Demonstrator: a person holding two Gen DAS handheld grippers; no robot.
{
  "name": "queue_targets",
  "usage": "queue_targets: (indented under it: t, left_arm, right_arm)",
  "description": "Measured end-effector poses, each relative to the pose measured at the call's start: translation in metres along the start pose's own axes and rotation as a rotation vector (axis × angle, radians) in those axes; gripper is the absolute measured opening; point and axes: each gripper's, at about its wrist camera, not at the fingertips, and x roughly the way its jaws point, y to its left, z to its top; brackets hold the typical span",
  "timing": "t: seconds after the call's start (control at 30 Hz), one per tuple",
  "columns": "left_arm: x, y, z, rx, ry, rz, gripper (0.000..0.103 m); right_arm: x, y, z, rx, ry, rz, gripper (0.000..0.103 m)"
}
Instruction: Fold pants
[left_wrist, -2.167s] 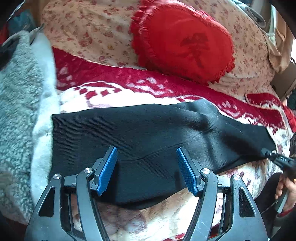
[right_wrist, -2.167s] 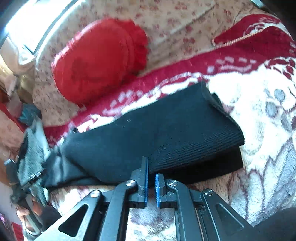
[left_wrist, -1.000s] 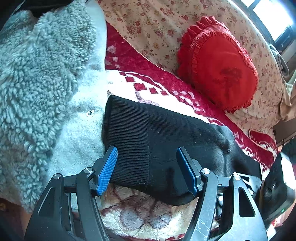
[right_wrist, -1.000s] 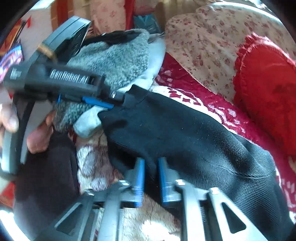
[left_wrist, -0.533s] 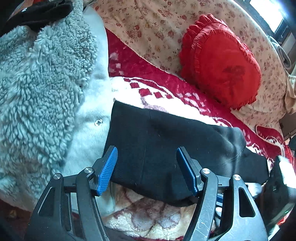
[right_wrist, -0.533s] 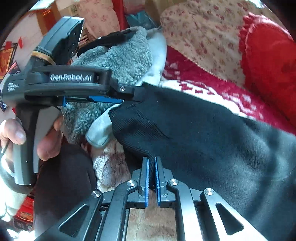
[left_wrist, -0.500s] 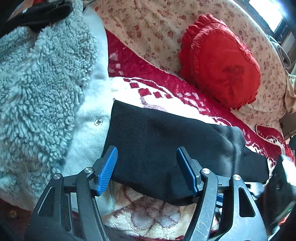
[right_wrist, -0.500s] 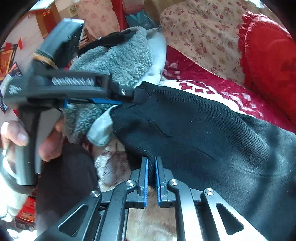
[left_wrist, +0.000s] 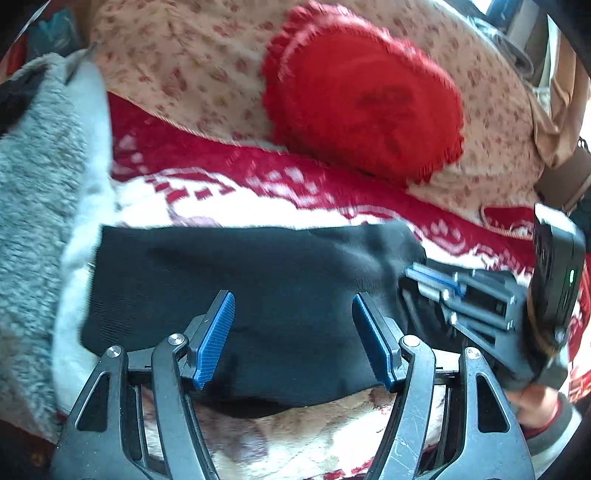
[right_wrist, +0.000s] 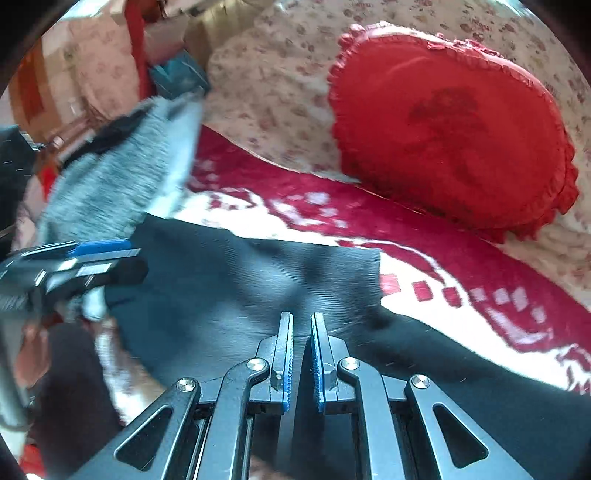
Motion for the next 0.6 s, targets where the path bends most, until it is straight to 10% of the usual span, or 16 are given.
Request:
queue_targets:
  t: [0.6]
  left_arm:
    - [0.021, 0.002, -0.010, 0.009, 0.028, 0.048, 0.066]
  right_arm:
    - [0.018, -0.022, 0.007, 0.071, 0.051, -0.012, 0.008]
